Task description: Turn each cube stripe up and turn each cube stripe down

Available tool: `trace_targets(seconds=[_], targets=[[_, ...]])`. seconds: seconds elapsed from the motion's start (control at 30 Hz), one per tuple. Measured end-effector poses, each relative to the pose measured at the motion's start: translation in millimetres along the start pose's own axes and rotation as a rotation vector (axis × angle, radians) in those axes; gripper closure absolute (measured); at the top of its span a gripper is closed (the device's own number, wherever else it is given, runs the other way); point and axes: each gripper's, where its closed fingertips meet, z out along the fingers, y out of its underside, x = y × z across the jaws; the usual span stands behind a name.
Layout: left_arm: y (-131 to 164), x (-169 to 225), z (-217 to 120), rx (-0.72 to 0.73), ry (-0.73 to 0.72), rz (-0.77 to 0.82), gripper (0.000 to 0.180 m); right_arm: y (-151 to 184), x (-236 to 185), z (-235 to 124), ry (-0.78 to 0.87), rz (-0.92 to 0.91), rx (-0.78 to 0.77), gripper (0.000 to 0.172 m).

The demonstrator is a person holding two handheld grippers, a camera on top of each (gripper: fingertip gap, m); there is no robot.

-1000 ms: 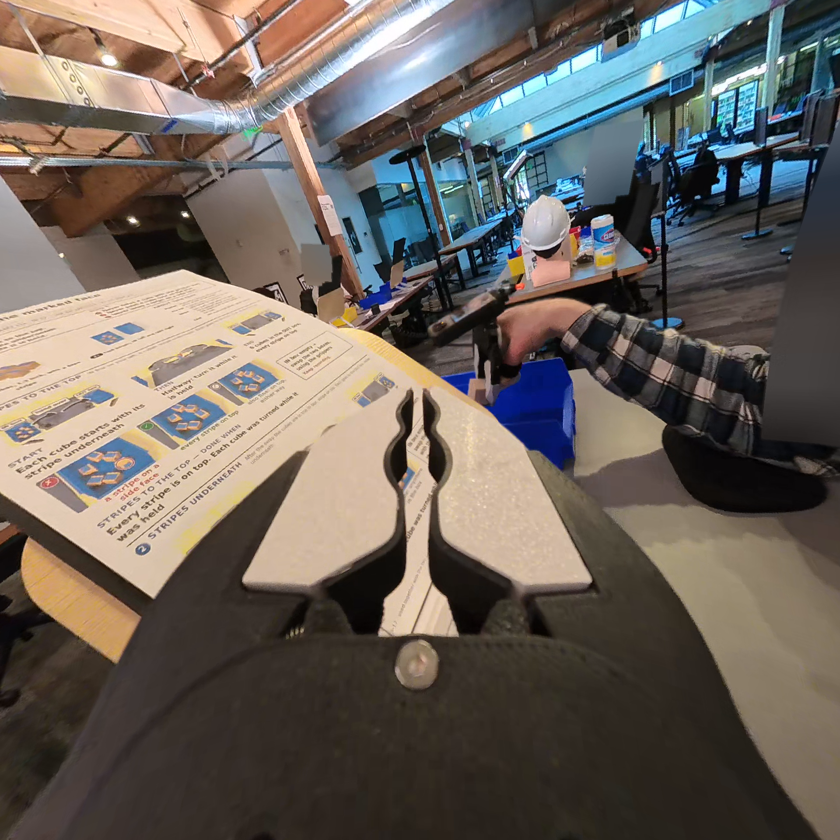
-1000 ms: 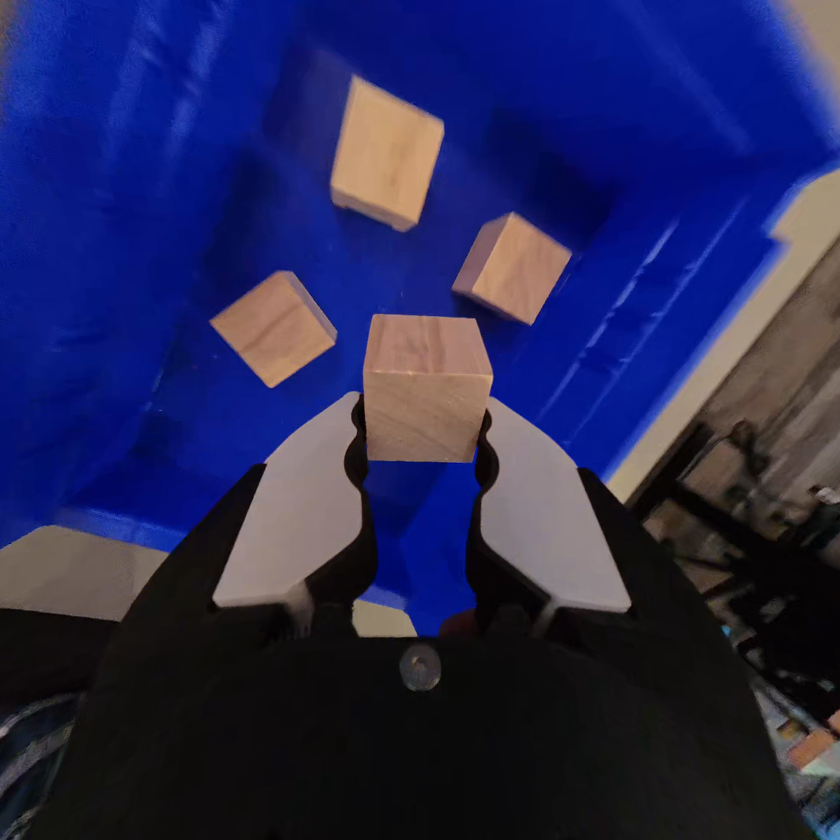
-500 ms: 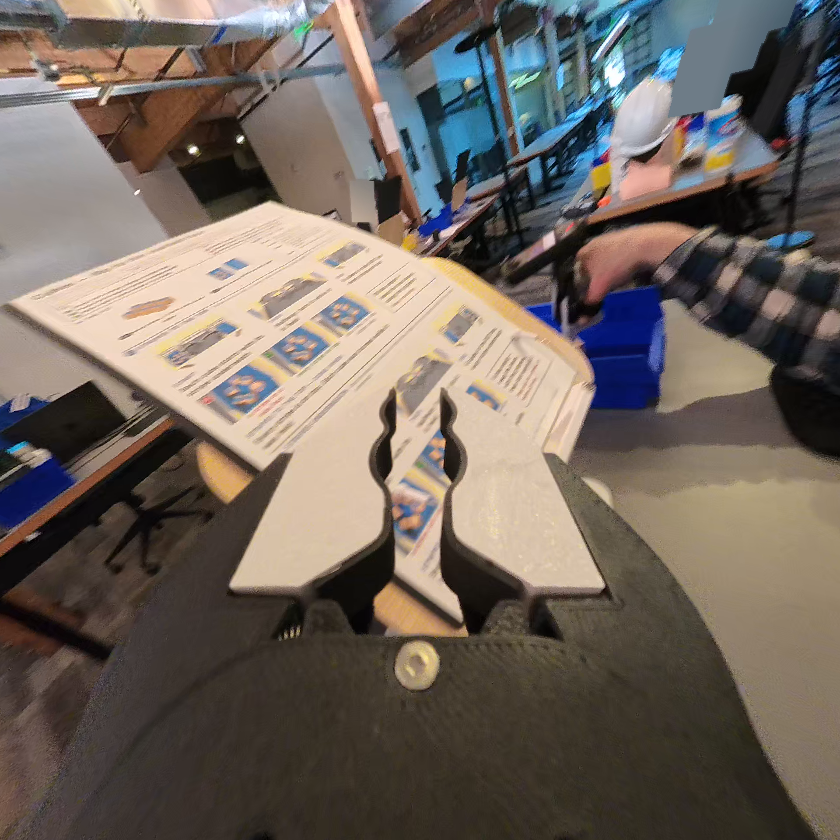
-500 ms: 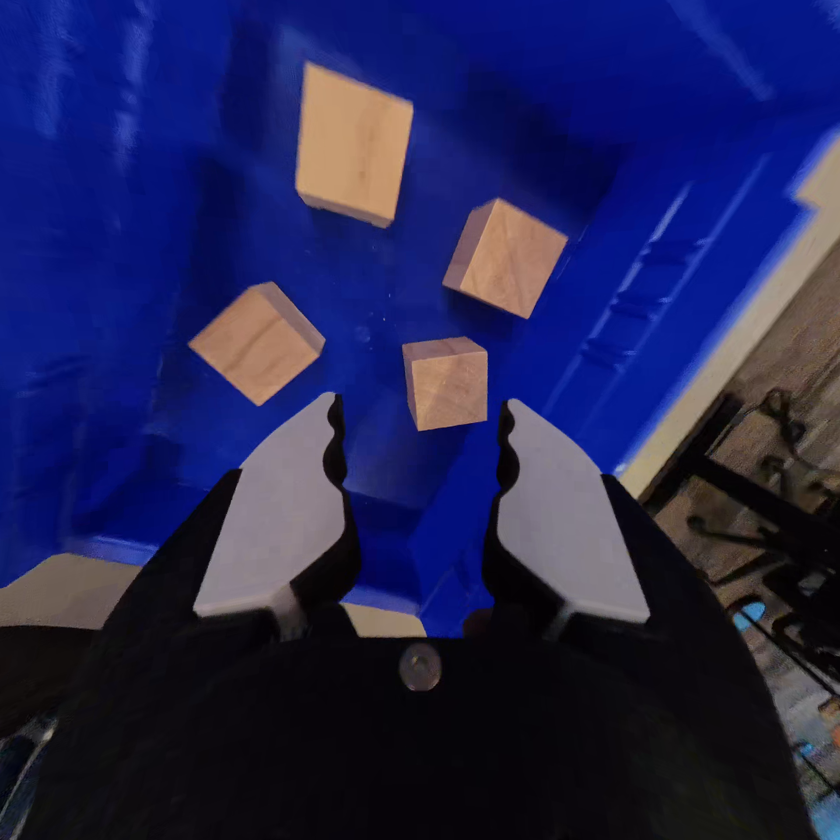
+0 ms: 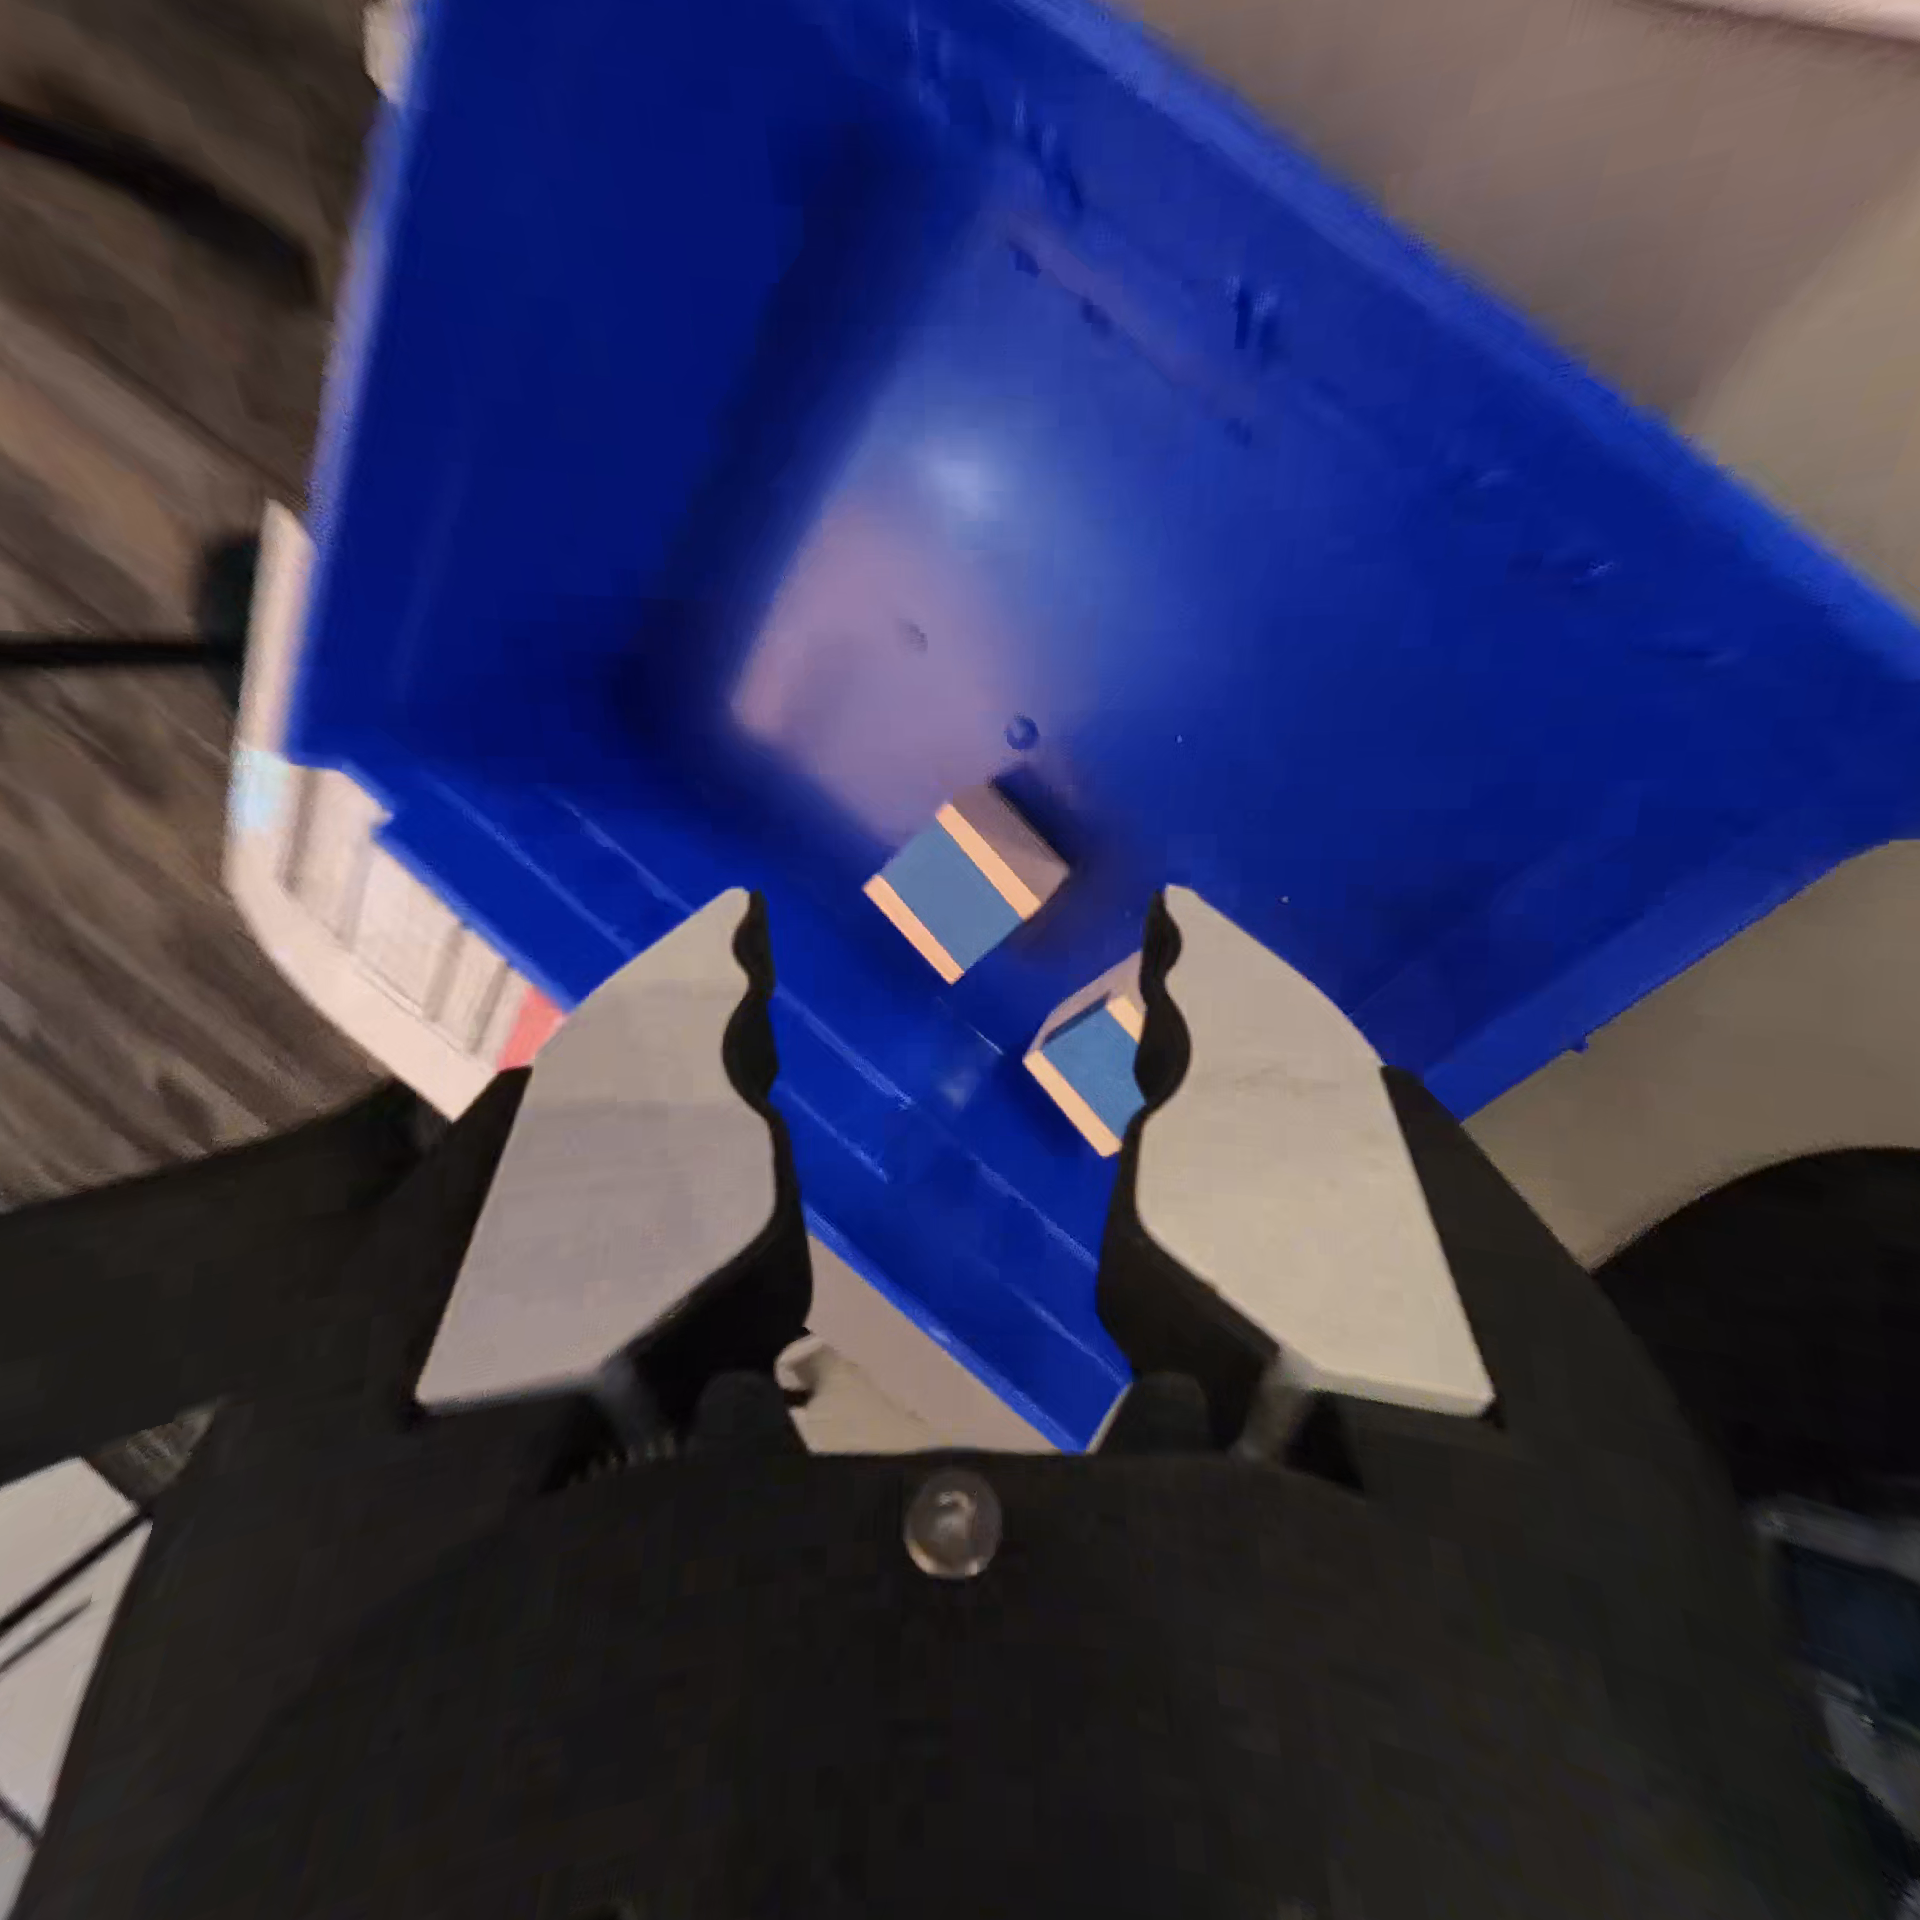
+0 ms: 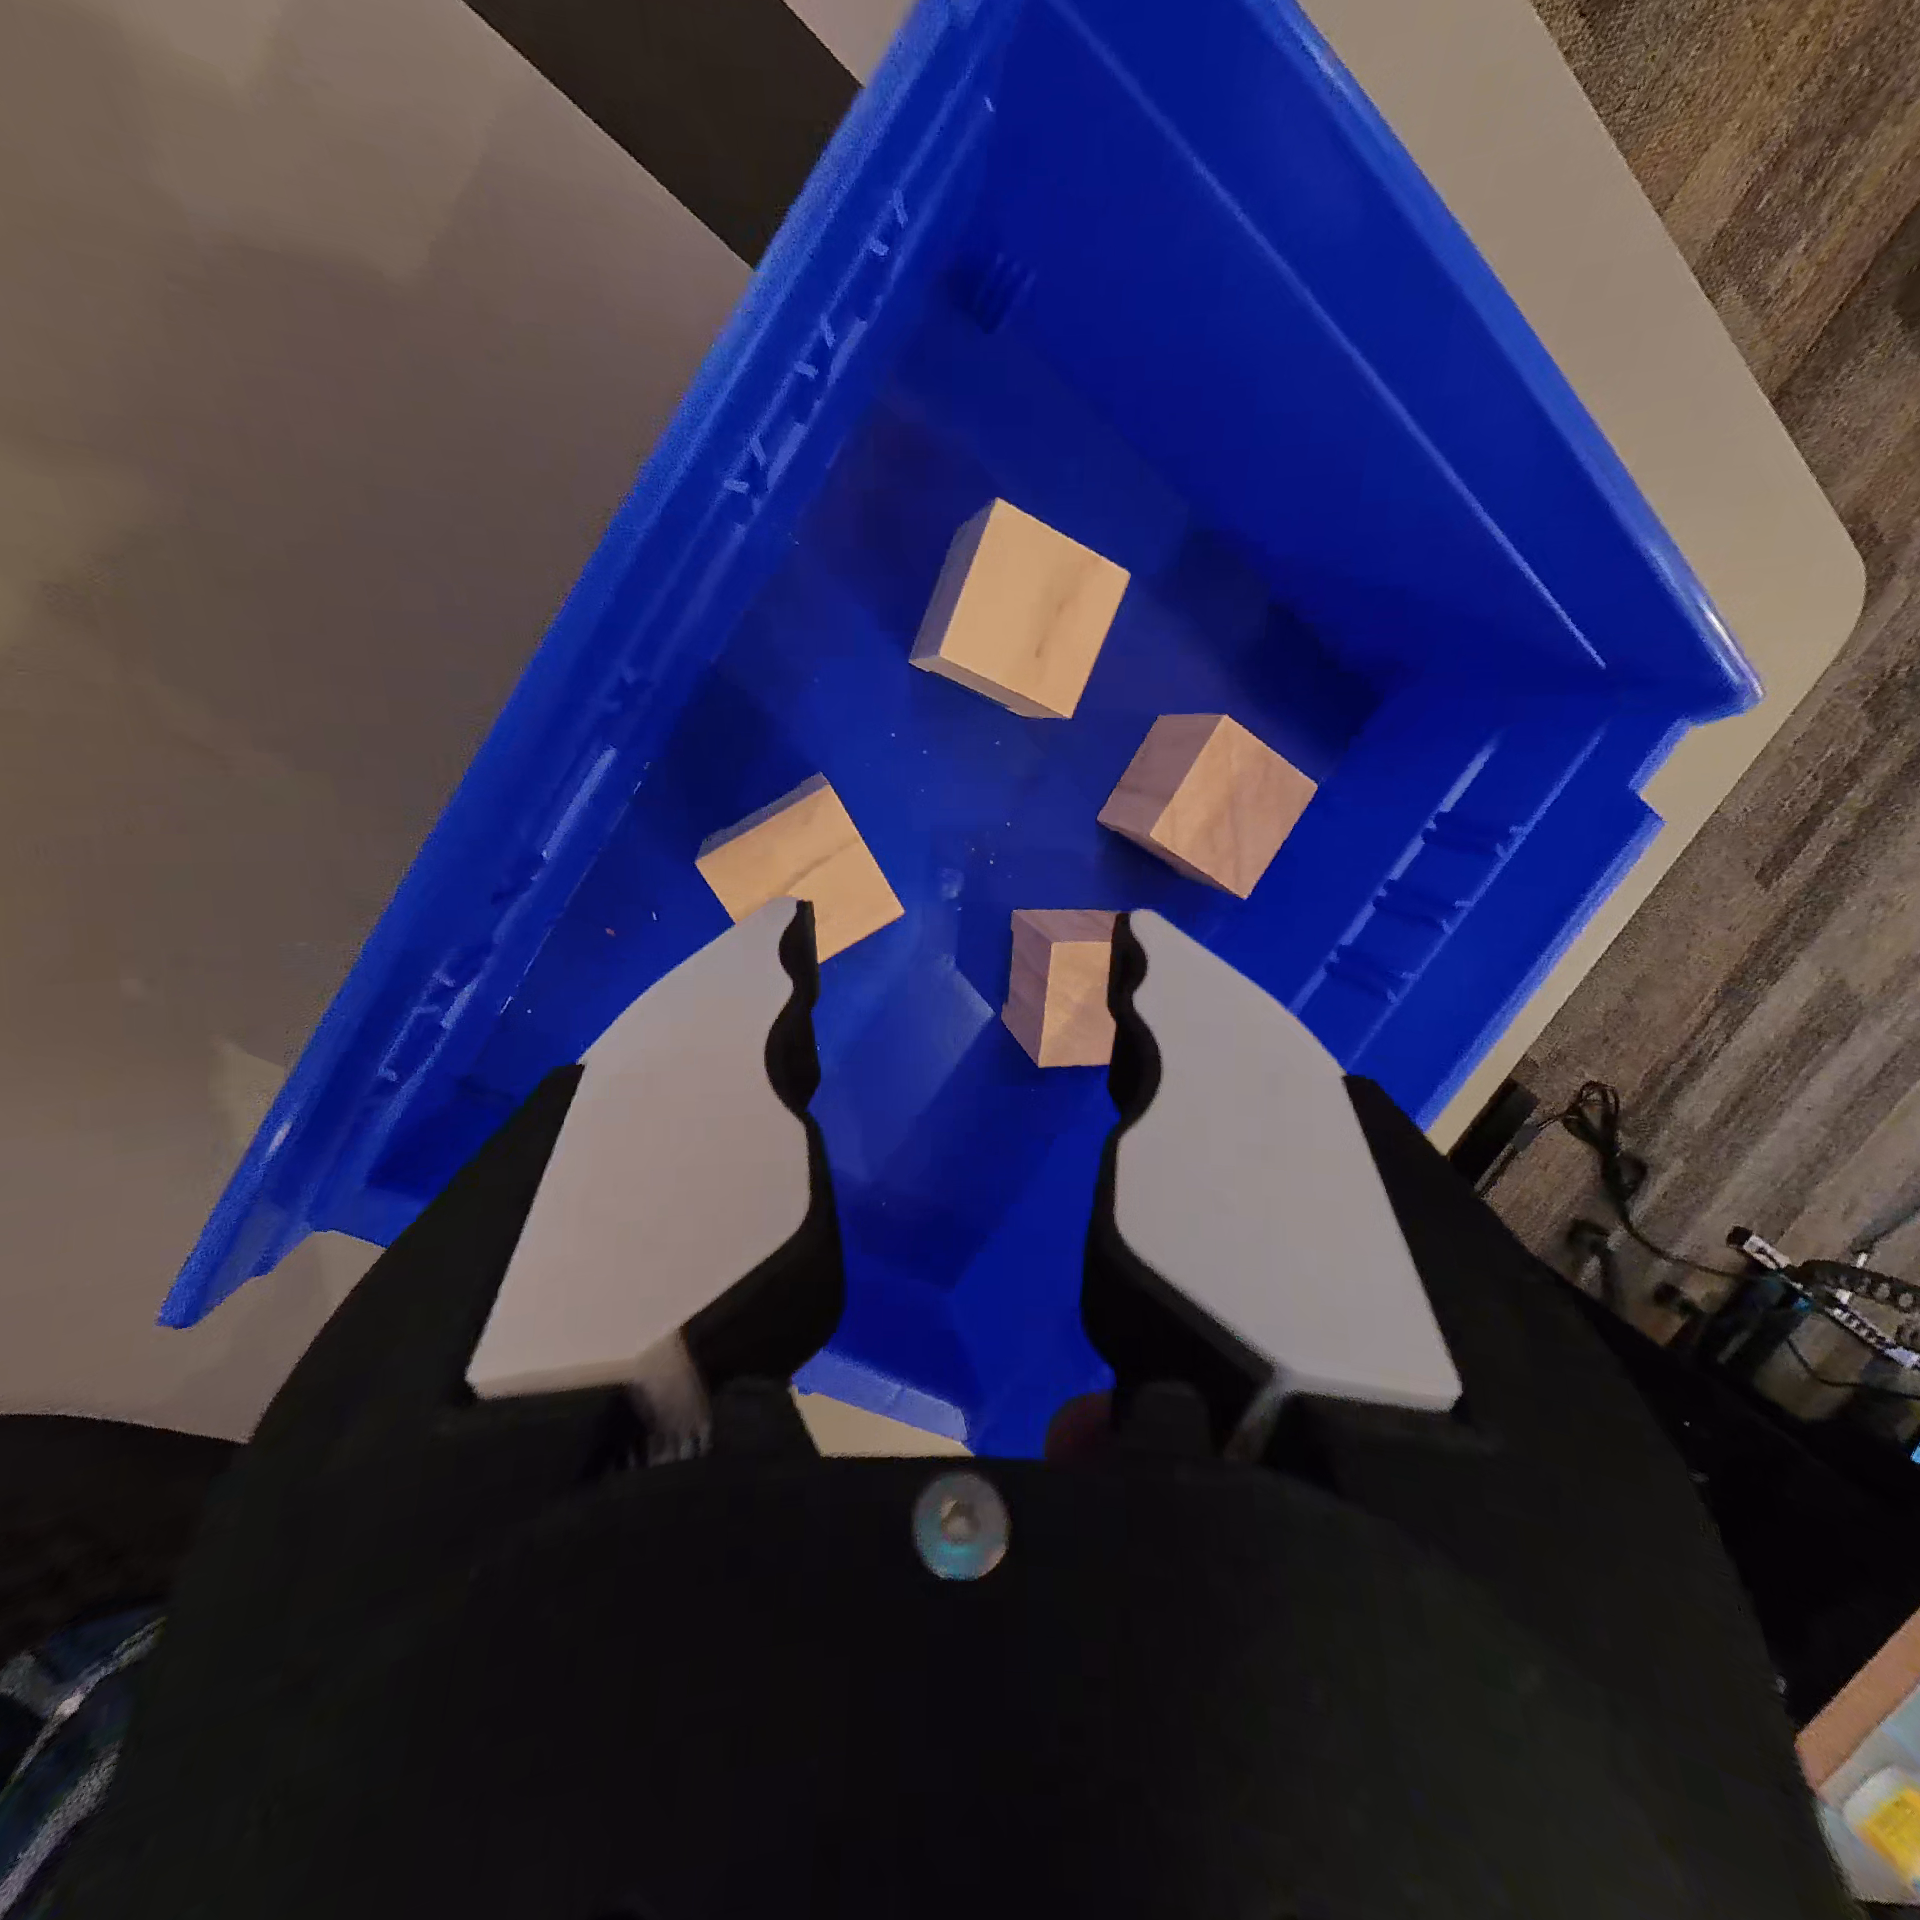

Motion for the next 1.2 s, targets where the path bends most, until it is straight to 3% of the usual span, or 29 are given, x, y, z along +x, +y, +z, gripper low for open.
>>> trace_targets(seconds=[0.03,0.17,0.3,0.37,0.47,0.6,0.73,0.9,1.07,1.2], targets=[[5.6,-0.8,13.1,-0.045,0.024,-0.017,0.114,-1.9,-1.6,0.8,0.001,-0.007,0.000,0.117],[25.0,-5.4,56.7,-0.183,0.095,-0.127,0.111,-6.3,-8.5,3.9,-0.002,-0.040,-0.010,0.118],[42.6,-17.2,79.6,-0.294,0.053,-0.216,0.091,-10.3,-14.7,5.6,-0.005,-0.067,-0.014,0.118],[41.9,-14.2,85.1,-0.286,0.088,-0.243,0.099,-12.7,-17.0,6.1,-0.004,-0.078,-0.012,0.118],[45.5,-1.0,96.3,-0.307,0.186,-0.255,0.126,-15.3,-20.3,6.2,-0.005,-0.092,-0.011,0.118],[39.1,-9.6,91.6,-0.240,0.163,-0.258,0.128,-20.9,-19.1,-3.4,0.022,-0.098,0.026,0.122],[1.1,-20.3,42.8,0.049,0.149,-0.274,0.128,-48.8,-25.2,-46.2,0.088,-0.131,0.221,0.128],[-56.9,-14.1,-70.8,0.512,0.102,-0.224,0.128,-96.4,-76.2,-134.3,0.189,-0.350,0.616,0.124],[-116.8,44.9,-166.2,0.871,0.129,-0.047,0.129,-126.0,-169.9,-208.2,0.272,-0.650,1.004,0.116],[-167.9,119.2,-209.9,1.127,0.374,0.090,0.128,-136.9,-247.8,-227.4,0.288,-0.855,1.230,0.109]])
